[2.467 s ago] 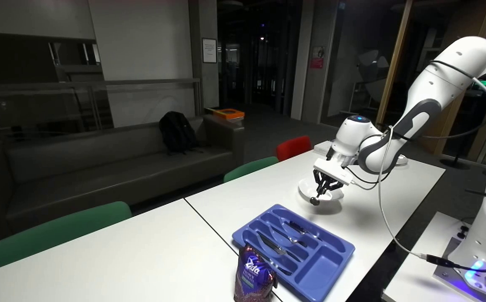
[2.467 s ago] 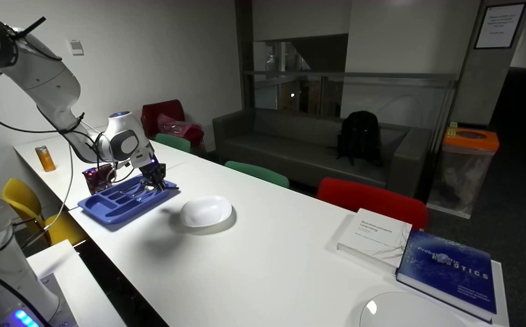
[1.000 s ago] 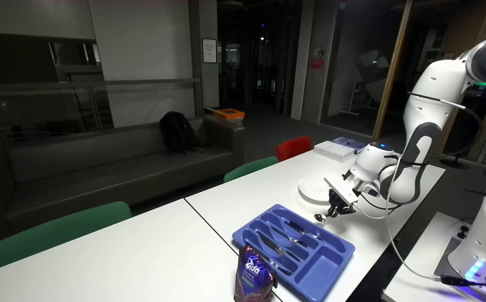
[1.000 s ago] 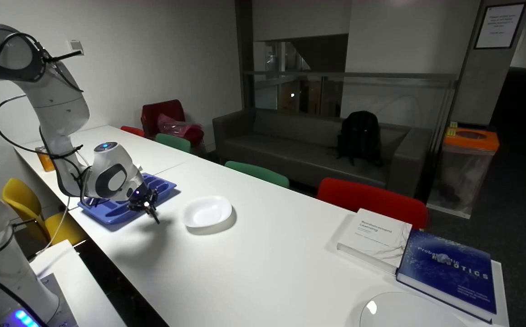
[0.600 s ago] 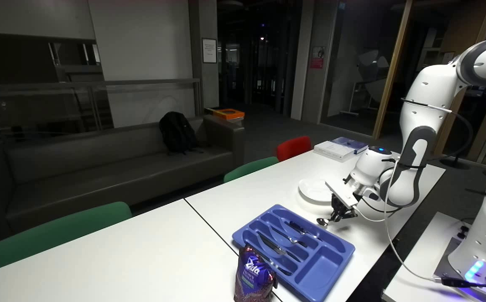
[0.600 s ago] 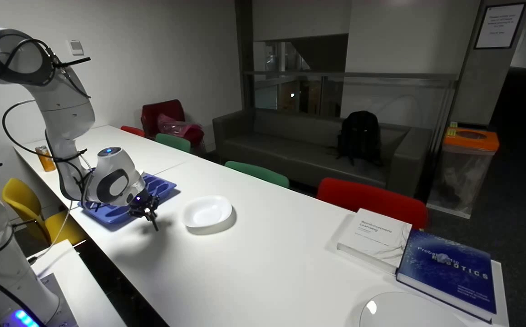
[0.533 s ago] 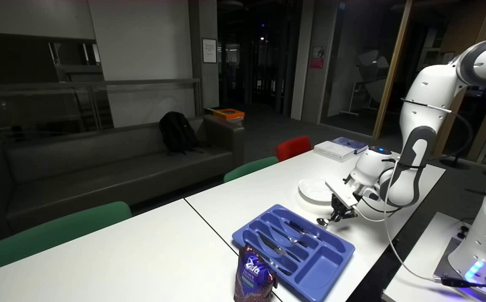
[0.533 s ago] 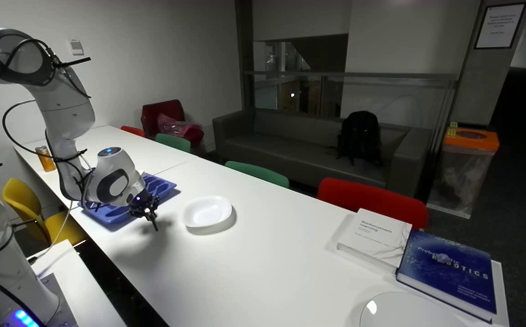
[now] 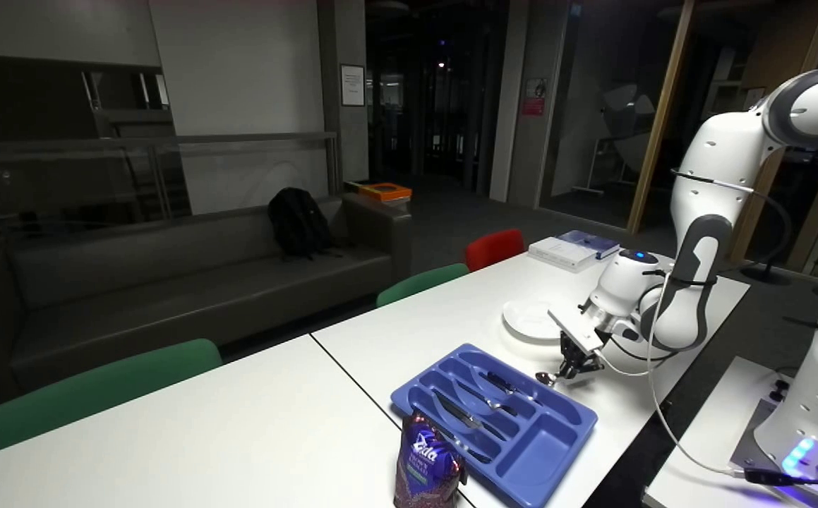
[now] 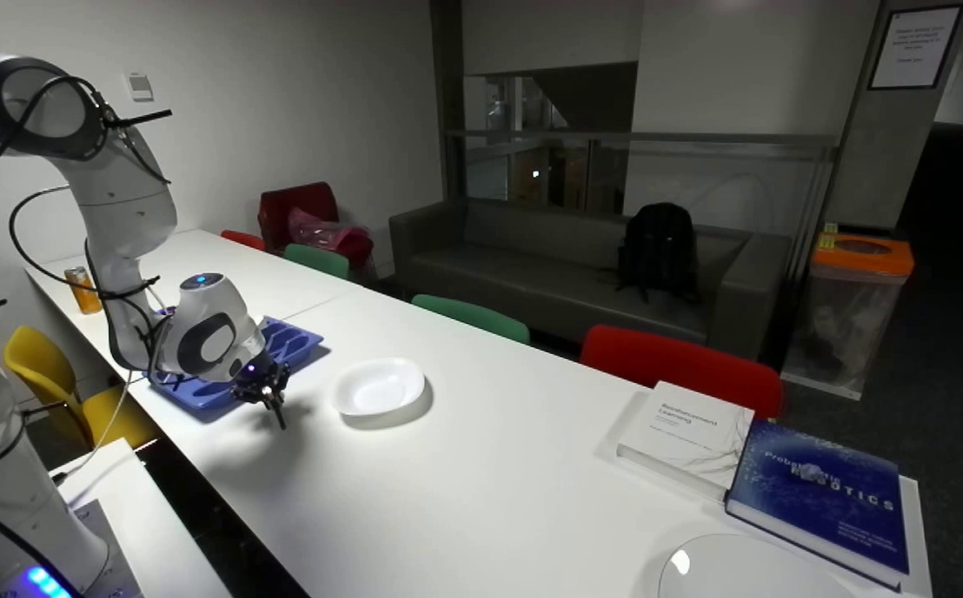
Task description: Pick one teaspoon and put it on the counter
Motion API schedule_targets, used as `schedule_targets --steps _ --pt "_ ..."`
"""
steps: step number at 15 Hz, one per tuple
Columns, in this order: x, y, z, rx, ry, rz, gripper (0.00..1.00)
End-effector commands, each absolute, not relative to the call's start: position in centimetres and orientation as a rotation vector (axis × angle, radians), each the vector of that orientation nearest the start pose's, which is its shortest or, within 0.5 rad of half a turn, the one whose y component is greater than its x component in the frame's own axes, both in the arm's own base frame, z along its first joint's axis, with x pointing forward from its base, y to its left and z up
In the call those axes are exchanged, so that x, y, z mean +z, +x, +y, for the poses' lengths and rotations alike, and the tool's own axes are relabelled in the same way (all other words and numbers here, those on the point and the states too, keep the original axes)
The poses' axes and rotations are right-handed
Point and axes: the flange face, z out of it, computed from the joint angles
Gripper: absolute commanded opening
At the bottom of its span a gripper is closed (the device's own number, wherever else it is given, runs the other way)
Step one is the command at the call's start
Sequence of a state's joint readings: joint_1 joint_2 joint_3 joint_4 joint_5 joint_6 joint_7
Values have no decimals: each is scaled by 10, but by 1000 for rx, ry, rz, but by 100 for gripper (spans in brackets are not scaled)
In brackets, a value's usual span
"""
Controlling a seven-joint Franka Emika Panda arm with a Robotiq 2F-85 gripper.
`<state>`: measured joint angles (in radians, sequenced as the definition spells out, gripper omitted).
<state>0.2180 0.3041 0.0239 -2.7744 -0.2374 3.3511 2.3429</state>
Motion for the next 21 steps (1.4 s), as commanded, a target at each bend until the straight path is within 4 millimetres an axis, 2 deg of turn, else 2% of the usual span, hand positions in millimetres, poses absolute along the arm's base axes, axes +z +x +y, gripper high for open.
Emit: schedule_targets --steps 1,6,7,8,9,14,17,18,19,21 --pt "151 371 117 -50 -1721 2331 3" --pt "150 369 116 -35 -1753 2339 3" --pt "150 369 115 -32 -1757 2340 8" --pt "150 369 115 -30 -1759 2340 20" --pt "149 368 115 -27 -1760 2340 40" --pt "152 370 112 -20 -1765 2330 75" --pt "160 373 109 -39 -1778 2339 97" --pt "163 374 108 -49 -1786 2344 100" --pt "173 361 103 -68 -1795 2355 100" --pt "186 379 105 -112 -1806 2377 100"
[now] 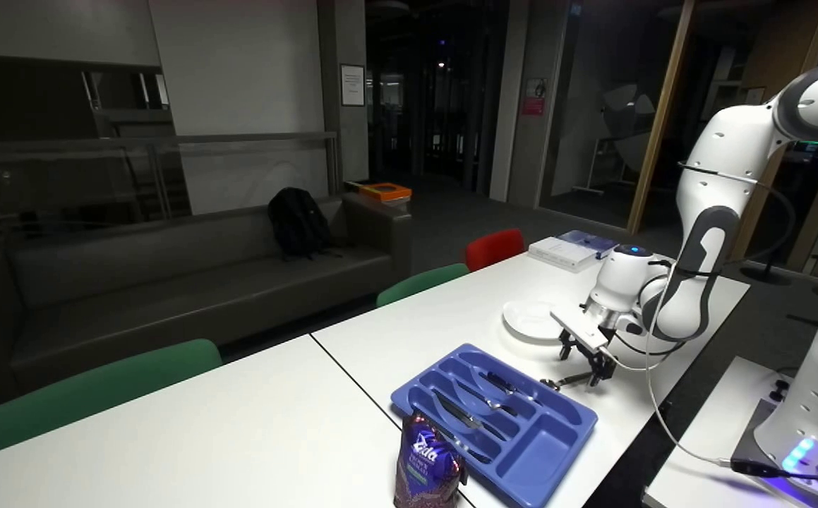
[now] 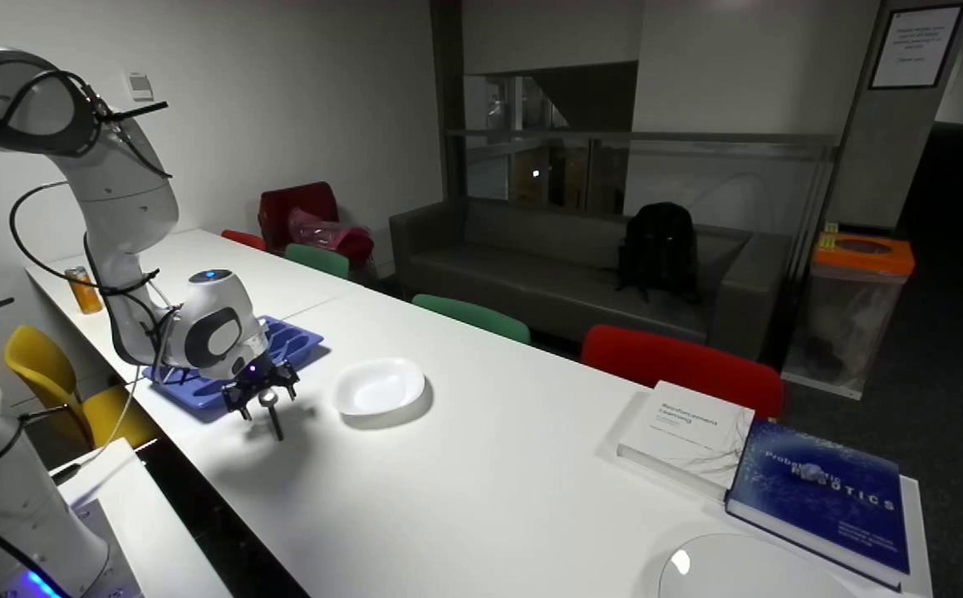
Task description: Pick one teaspoon and put it on the counter
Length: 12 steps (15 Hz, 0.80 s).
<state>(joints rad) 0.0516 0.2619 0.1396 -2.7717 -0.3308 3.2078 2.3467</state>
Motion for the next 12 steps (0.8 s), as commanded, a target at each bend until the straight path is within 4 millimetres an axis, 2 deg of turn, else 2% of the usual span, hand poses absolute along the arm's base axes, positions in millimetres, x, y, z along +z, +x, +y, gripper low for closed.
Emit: schedule_targets --steps 1,2,3,4,5,6,7,8,9,10,12 --pt "199 368 102 -142 -1814 2391 100" --pt "211 363 98 -170 -1816 2402 100" --pt "221 381 101 -202 -1825 2411 100" --pt "233 380 100 -233 -1834 2416 100" --pt "242 361 95 -255 -1842 2416 100" --pt "256 376 100 -279 -1856 2413 100" --pt "267 382 103 -299 -1872 2403 100" --pt "278 379 103 -312 -1891 2387 100" --pt "286 362 100 -324 -1911 2355 100" --pt "300 380 110 -334 -1948 2301 100" --pt "320 379 121 -360 -2013 2168 100"
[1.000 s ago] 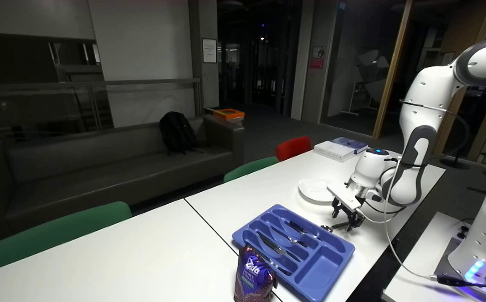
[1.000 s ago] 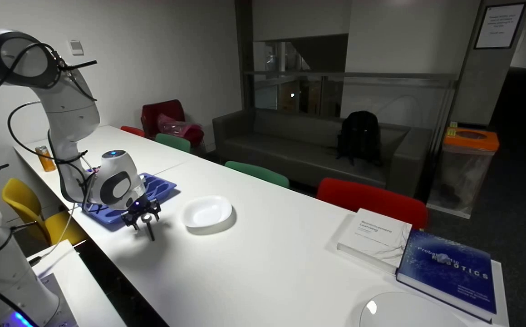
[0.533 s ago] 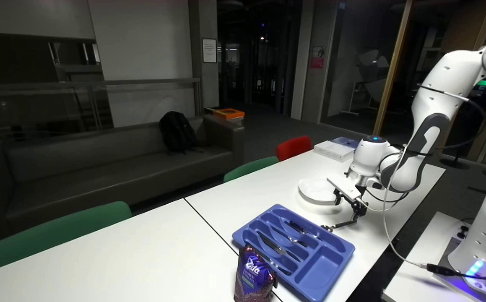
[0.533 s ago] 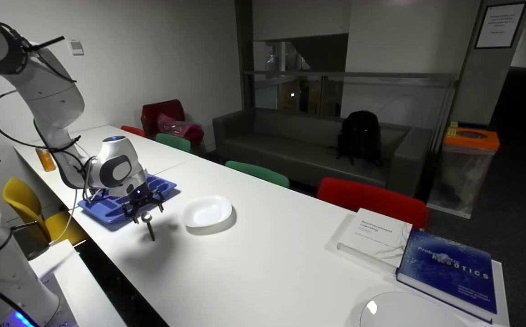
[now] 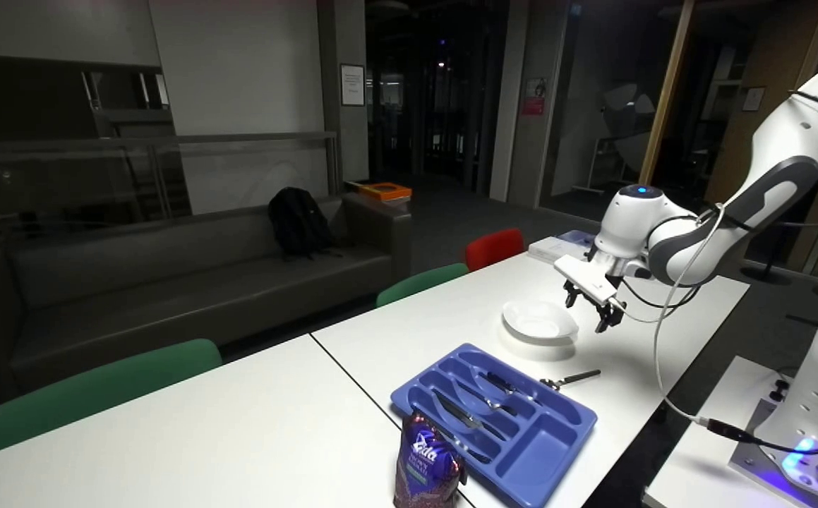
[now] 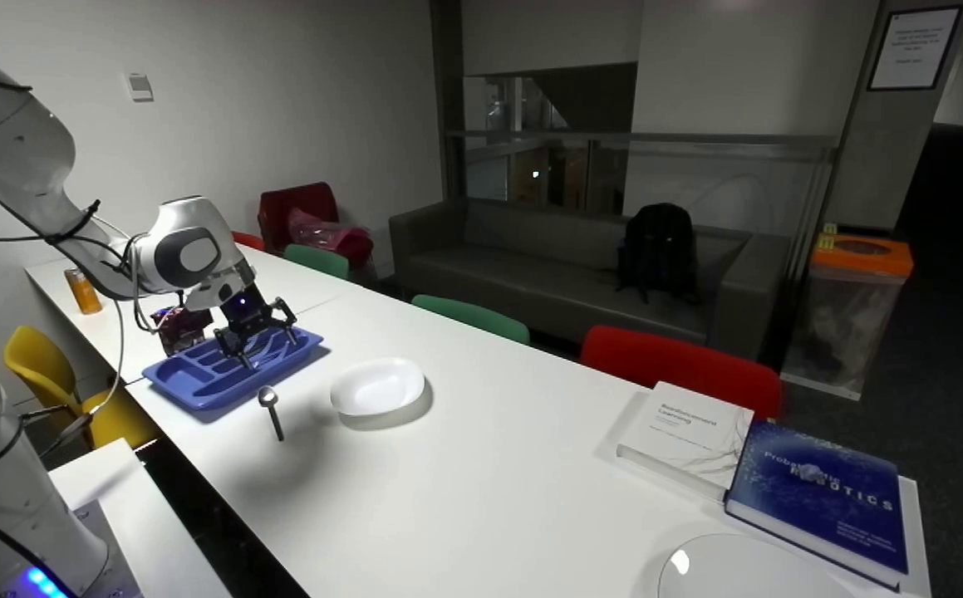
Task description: Pick one teaspoon and put it on the counter
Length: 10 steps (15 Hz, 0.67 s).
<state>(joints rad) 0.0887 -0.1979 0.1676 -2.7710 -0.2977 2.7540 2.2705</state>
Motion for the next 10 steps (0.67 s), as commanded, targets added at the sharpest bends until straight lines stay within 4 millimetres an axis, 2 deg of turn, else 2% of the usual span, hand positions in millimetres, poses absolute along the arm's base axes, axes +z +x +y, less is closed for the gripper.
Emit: schedule_targets --steps 1,2,4,8,9,10 --pt "328 371 125 -368 -2048 2079 100" --pt "338 374 134 -367 -2081 2011 100" --pt "351 367 143 -333 -2111 1921 100" --pt "375 358 159 -226 -2126 1840 100" --pt "379 356 160 -205 -2124 1841 100" --pt "366 365 162 -235 -2116 1869 100"
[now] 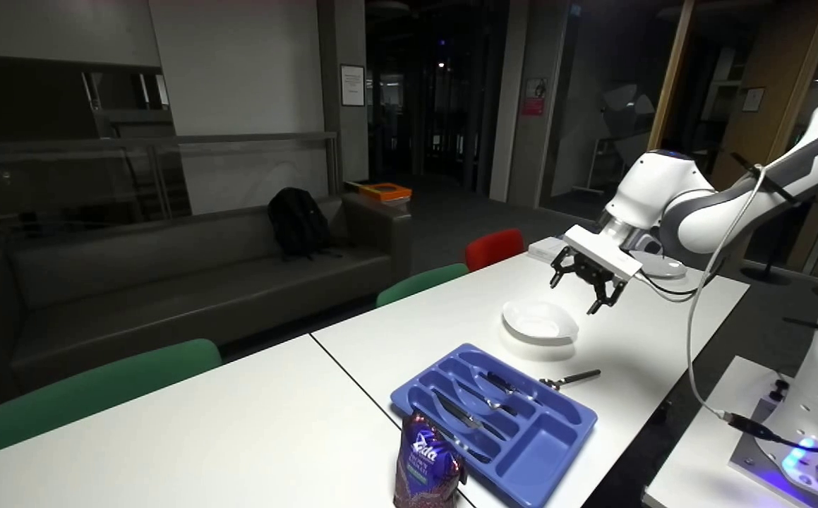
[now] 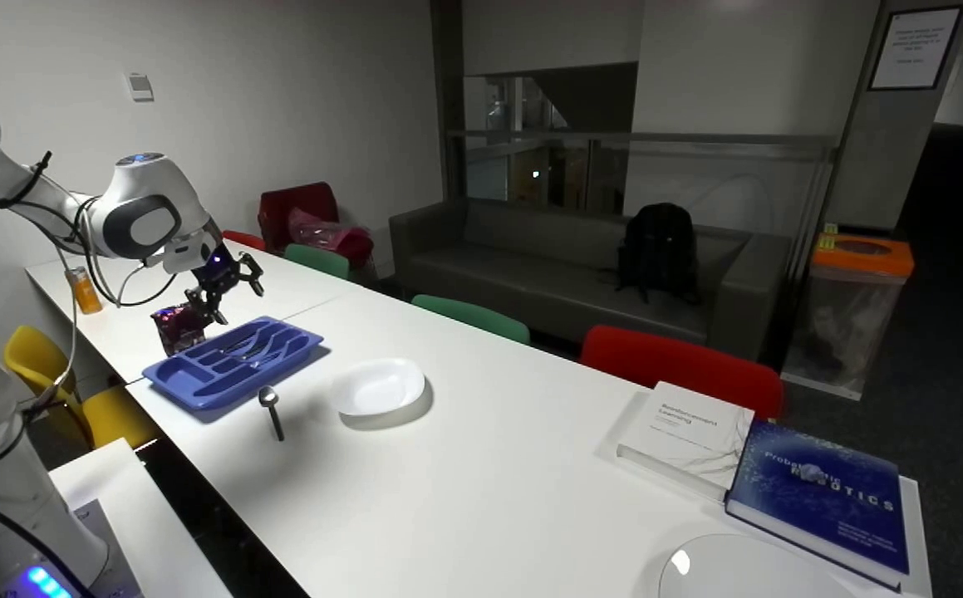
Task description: Pick one teaspoon and put it on the counter
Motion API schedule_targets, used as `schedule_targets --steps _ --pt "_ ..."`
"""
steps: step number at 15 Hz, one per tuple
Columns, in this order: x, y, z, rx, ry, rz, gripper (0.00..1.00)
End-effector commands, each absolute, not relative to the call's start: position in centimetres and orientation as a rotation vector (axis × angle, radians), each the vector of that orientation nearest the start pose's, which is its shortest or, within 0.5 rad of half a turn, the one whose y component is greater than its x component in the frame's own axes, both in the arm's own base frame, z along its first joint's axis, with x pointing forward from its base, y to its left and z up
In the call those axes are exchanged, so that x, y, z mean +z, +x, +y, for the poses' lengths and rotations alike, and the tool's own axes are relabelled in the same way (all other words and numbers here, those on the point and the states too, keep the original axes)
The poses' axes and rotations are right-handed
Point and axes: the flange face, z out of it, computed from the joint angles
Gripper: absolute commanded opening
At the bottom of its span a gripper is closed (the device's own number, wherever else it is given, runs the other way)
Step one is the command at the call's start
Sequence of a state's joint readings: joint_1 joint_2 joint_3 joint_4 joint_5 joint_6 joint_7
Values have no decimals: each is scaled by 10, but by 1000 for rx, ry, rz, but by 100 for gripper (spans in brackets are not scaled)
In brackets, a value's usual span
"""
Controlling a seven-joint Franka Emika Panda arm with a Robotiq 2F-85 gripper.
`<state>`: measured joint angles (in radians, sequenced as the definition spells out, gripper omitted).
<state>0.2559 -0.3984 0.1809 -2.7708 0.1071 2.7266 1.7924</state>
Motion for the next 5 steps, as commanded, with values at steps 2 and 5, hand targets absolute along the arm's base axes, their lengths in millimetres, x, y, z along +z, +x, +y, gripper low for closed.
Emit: schedule_targets --steps 2,5 --pt "372 362 163 -219 -2118 1859 100" --pt "374 361 163 -222 -2115 1857 100"
